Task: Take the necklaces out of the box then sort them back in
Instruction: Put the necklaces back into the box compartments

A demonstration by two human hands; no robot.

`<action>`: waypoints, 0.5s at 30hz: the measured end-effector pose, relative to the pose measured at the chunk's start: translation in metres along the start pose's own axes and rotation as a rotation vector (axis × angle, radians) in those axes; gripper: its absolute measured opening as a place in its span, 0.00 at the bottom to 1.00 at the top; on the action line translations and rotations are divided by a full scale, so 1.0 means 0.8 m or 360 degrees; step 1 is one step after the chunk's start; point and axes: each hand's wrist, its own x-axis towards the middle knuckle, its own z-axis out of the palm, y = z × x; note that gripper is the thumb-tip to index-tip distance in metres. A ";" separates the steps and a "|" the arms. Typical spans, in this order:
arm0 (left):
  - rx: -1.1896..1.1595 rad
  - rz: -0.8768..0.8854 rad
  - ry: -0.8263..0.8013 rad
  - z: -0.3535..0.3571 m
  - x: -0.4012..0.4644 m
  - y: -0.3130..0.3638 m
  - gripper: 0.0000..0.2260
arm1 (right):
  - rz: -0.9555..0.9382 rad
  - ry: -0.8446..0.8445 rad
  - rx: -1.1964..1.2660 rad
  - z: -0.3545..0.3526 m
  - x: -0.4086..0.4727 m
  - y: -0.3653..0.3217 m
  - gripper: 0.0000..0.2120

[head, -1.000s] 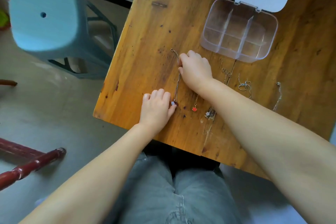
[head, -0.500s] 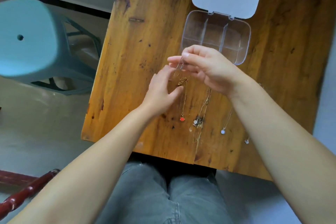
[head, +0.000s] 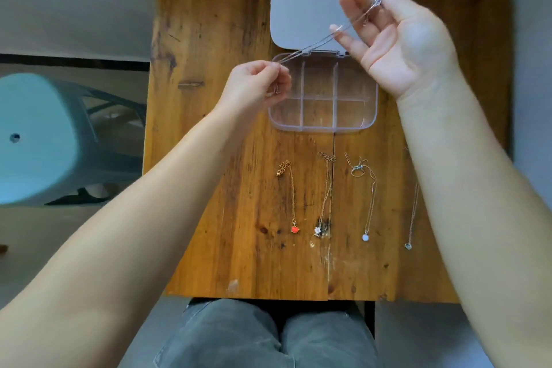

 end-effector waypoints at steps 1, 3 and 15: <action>0.0040 -0.0044 0.0040 0.005 0.011 0.002 0.09 | 0.0010 0.0025 -0.0071 0.001 0.007 0.009 0.07; 0.0078 -0.0138 0.0093 0.014 0.029 0.005 0.07 | 0.0057 0.0082 -0.0249 0.003 0.020 0.030 0.07; 0.0330 -0.0008 0.0111 -0.006 0.002 -0.031 0.11 | -0.0038 0.0193 -0.1764 -0.022 0.041 0.088 0.12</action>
